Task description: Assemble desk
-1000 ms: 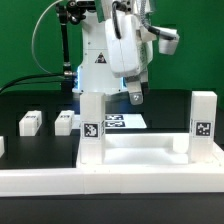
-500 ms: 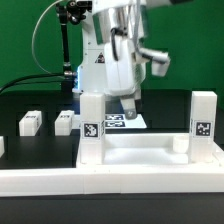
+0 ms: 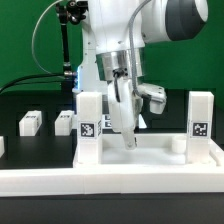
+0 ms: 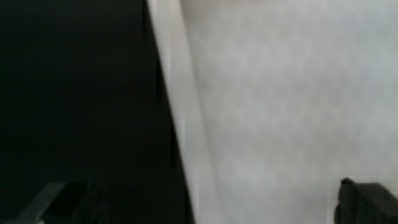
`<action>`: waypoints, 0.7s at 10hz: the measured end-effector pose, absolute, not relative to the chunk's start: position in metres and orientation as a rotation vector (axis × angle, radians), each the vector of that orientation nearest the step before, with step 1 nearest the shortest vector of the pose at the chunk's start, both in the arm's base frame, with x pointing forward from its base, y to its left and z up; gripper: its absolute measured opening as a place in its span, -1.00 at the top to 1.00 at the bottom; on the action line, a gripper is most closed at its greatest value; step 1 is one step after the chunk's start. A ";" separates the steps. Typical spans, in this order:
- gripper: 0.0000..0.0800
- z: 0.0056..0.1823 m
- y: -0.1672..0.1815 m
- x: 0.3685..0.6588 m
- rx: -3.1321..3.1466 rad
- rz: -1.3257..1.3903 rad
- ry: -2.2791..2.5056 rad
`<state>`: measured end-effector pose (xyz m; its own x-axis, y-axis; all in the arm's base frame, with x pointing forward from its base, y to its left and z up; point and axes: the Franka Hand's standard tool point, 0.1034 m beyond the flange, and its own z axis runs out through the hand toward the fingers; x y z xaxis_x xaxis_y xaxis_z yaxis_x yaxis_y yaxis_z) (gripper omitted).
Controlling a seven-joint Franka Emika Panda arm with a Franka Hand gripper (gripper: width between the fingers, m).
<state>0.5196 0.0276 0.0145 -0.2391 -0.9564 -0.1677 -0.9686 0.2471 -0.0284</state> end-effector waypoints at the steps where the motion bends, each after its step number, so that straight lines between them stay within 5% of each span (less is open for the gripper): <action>1: -0.62 0.014 0.027 0.519 -1.836 0.120 2.360; 2: -0.62 0.014 0.027 0.519 -1.836 0.120 2.360; 3: -0.27 0.014 0.027 0.519 -1.836 0.120 2.360; 4: -0.27 0.014 0.027 0.519 -1.836 0.120 2.360; 5: 0.21 0.014 0.027 0.519 -1.836 0.120 2.360; 6: 0.21 0.014 0.027 0.519 -1.836 0.120 2.360; 7: 0.81 0.013 0.027 0.517 -1.838 0.129 2.362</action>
Offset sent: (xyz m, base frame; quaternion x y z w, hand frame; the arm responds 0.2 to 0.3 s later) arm 0.0000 0.0000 0.0000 0.0000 0.0000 0.0000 1.0000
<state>0.5170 0.0273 0.0131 -0.2404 -0.9561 -0.1673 -0.9687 0.2474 -0.0219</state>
